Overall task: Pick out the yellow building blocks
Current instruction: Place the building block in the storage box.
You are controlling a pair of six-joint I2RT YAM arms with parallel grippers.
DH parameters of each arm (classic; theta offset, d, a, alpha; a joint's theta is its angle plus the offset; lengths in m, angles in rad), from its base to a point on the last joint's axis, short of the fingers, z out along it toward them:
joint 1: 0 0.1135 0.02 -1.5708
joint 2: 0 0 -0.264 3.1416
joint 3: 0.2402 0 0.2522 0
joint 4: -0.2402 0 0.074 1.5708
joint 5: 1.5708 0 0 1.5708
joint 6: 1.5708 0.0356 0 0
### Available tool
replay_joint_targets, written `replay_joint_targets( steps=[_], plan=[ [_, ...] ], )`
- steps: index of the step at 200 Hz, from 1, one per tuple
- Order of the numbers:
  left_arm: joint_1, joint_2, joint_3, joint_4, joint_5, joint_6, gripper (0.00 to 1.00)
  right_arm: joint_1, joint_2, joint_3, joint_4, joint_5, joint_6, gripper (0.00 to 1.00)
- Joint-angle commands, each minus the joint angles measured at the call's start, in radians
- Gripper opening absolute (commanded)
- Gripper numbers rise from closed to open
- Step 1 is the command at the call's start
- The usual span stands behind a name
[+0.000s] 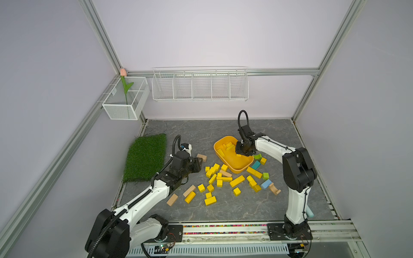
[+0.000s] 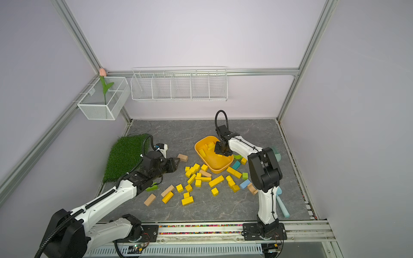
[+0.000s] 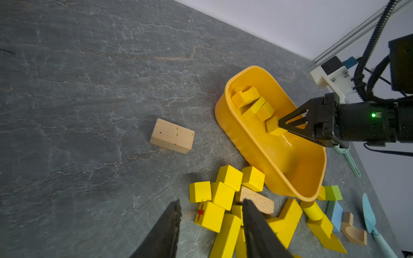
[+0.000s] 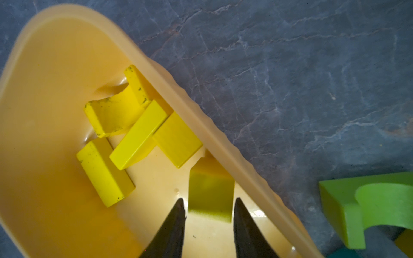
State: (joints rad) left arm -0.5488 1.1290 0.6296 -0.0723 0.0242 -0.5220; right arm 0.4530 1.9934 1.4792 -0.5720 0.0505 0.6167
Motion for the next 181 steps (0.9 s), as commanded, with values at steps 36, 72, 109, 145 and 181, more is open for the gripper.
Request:
replay_joint_targets(
  steps=[36, 72, 109, 145, 181],
  plan=[
    [0.007, -0.025, -0.016, 0.014, 0.000, -0.013, 0.47, -0.011, -0.118, 0.000, -0.011, -0.012, -0.038, 0.44],
    [0.007, -0.026, -0.018, 0.014, 0.002, -0.013, 0.47, -0.038, -0.235, -0.032, -0.035, 0.040, -0.073, 0.44],
    [0.007, -0.031, -0.021, 0.017, 0.002, -0.013, 0.47, -0.144, -0.327, -0.101, -0.048, 0.028, -0.082, 0.43],
    [0.008, -0.035, -0.024, 0.019, 0.001, -0.013, 0.47, -0.280, -0.349, -0.172, -0.066, -0.015, -0.074, 0.43],
    [0.008, -0.030, -0.021, 0.020, 0.005, -0.014, 0.47, -0.312, -0.306, -0.205, -0.096, -0.011, -0.089, 0.43]
  ],
)
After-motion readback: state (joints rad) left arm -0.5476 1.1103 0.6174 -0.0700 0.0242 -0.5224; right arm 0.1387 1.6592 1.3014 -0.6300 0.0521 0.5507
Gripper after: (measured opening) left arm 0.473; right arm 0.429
